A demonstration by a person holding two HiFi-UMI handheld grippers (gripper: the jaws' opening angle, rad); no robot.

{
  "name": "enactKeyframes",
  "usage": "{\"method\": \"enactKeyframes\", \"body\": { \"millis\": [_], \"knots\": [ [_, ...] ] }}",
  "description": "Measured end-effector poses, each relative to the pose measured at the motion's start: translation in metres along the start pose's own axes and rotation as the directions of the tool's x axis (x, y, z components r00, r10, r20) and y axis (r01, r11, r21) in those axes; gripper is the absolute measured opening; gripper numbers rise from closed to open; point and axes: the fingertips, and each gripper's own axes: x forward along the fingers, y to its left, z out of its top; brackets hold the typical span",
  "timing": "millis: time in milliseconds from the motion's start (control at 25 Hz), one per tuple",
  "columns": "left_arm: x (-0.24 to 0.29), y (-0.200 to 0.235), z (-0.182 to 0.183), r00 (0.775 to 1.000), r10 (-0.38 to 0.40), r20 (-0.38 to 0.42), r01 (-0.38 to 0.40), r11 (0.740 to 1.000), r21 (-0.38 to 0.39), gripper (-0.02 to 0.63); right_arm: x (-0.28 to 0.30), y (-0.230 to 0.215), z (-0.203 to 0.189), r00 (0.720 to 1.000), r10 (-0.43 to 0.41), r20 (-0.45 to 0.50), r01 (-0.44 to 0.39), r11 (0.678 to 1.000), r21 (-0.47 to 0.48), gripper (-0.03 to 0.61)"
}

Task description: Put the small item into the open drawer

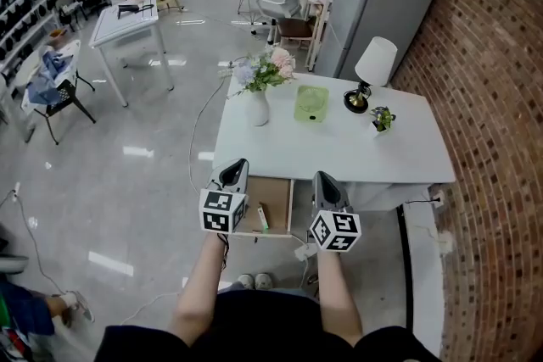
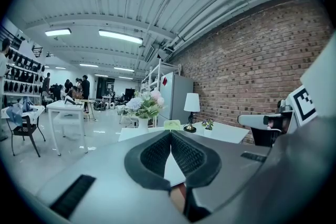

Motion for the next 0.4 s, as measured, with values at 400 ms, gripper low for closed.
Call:
{"method": "enactKeyframes", "body": {
  "millis": [400],
  "knots": [
    [-0.002, 0.0079, -0.0051, 1.0, 0.003, -0.006, -0.003, 1.0, -0.011, 0.023, -0.0005, 0.0043, -0.0044, 1.0, 0.004, -0.008, -0.004, 1.0, 0.007, 0.0]
  ]
}}
